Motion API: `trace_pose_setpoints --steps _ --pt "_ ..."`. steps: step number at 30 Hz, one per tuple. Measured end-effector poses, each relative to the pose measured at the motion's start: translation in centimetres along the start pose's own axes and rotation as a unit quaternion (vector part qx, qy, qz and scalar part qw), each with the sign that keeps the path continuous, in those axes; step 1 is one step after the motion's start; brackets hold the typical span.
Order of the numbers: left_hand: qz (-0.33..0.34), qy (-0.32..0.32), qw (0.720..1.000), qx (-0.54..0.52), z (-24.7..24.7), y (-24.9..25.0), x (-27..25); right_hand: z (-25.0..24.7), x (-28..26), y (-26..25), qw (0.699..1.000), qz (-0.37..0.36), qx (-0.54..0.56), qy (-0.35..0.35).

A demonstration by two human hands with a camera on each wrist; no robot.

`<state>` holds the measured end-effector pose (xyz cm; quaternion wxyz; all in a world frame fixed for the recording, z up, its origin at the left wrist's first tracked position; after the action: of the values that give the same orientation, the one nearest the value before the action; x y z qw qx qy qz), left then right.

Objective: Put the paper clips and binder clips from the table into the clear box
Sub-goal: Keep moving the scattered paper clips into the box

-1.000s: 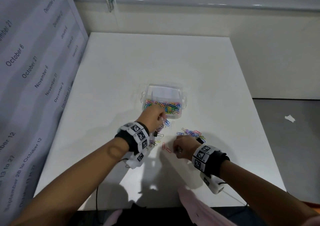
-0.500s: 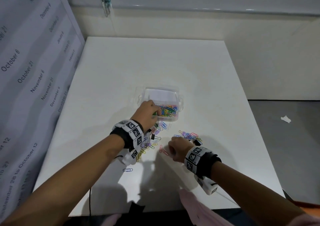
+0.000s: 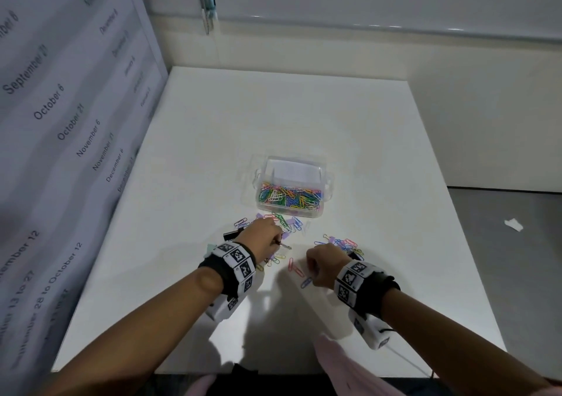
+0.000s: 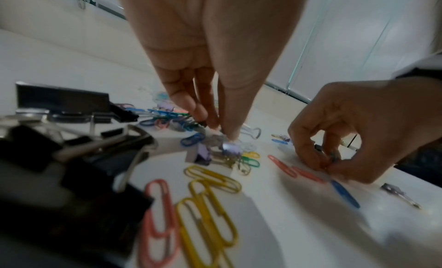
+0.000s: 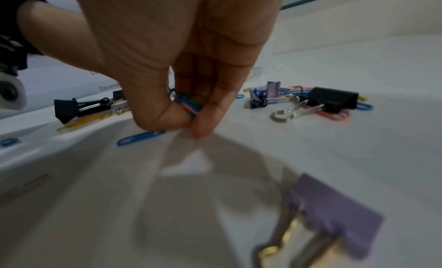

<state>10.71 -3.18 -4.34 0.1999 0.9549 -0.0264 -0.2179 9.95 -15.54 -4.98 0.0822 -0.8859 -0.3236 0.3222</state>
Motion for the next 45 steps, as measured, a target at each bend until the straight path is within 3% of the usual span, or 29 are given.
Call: trace_pose_setpoints --steps 6,9,17,26,32,36,41,45 --pt "-0.041 0.099 0.989 -0.102 -2.9 -1.9 -0.6 0.0 -0.3 -0.1 1.000 -0.011 0.000 0.005" --pt "-0.073 0.129 0.985 -0.085 -4.5 -4.0 -0.8 0.1 -0.4 0.0 1.000 -0.013 -0.005 -0.004" --pt "-0.189 0.123 0.971 -0.075 -5.0 -9.1 -1.4 0.0 -0.4 0.4 1.000 0.006 0.006 -0.017" --pt "-0.126 0.087 0.987 -0.055 -2.7 -7.9 -1.9 -2.0 0.5 0.2 1.000 0.004 -0.001 -0.024" --pt "-0.116 0.087 0.988 -0.049 -2.5 -8.1 -2.6 -10.4 3.6 -0.2 0.984 0.020 0.115 0.132" --pt "-0.117 0.107 0.986 -0.051 -3.0 -8.5 -3.2 -13.8 5.9 -0.3 0.974 0.027 0.110 0.195" --pt "-0.129 0.077 0.986 -0.069 -2.2 -9.5 -3.7 -13.6 6.9 -1.5 0.979 0.026 0.082 0.185" --pt "-0.120 0.068 0.989 -0.061 -1.8 -9.5 -3.7 -11.0 6.7 -4.6 0.986 -0.042 0.049 0.153"
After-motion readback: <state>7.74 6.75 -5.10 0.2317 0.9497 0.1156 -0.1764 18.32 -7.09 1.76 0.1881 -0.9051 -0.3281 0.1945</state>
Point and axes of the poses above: each hand's wrist, its own x-axis towards the middle knuckle, its own z-axis out of the palm, y = z × x, the point moved 8 cm from there along x, towards the middle knuckle, and after that the axes turned 4 degrees about -z, right-handed, at the moved point
